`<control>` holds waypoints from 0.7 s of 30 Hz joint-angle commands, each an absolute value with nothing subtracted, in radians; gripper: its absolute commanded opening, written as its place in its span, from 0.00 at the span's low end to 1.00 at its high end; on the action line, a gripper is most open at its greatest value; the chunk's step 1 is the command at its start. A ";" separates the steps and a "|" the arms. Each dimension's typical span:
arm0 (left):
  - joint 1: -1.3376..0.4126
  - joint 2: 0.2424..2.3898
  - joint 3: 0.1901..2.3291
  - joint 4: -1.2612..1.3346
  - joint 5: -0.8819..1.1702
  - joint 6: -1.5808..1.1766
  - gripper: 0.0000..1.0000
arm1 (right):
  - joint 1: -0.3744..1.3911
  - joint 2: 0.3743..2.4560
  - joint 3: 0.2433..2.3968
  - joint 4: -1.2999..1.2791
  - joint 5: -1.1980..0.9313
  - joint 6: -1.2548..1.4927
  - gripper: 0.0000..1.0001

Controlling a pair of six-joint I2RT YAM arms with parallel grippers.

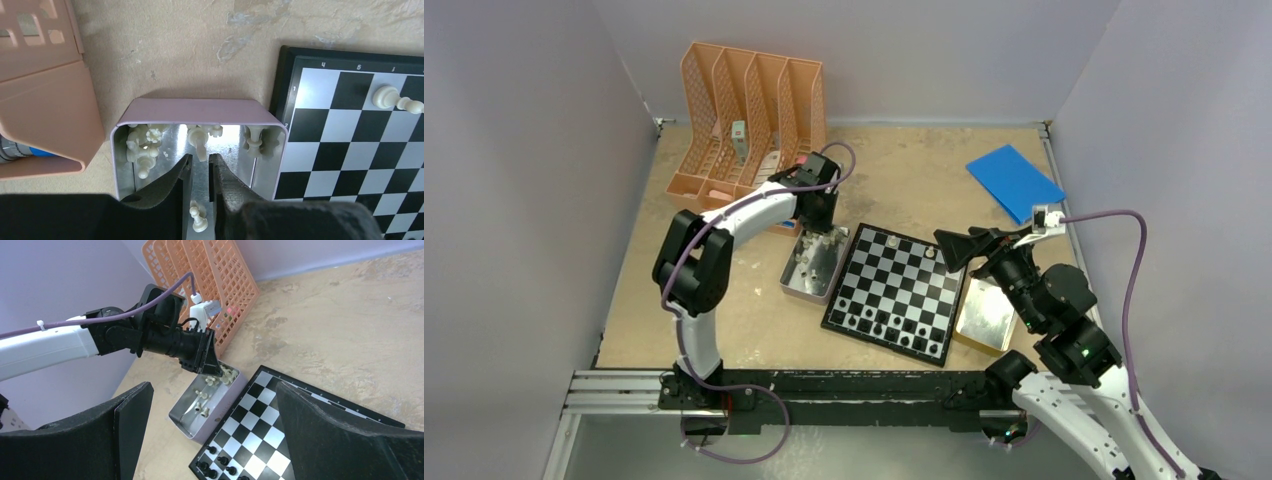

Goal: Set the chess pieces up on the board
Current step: Pick up the chess piece from the storage box.

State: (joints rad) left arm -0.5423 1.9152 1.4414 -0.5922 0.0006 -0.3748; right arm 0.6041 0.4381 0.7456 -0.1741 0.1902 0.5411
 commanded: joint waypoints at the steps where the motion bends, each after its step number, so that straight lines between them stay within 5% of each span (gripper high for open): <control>1: -0.533 1.929 1.432 -0.562 -0.028 -0.367 0.18 | 0.609 0.432 0.749 -0.123 0.177 0.523 0.95; 10: -0.532 1.959 1.430 -0.551 -0.005 -0.362 0.17 | 0.609 0.431 0.747 -0.121 0.173 0.521 0.95; 21: -0.532 1.905 1.444 -0.608 -0.005 -0.357 0.02 | 0.609 0.433 0.738 -0.111 0.172 0.519 0.95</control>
State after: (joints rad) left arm -0.5377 1.9648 1.4284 -0.5873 -0.0078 -0.3737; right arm 0.6041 0.4381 0.7441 -0.1719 0.1879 0.5377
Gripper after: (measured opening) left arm 0.069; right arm 0.951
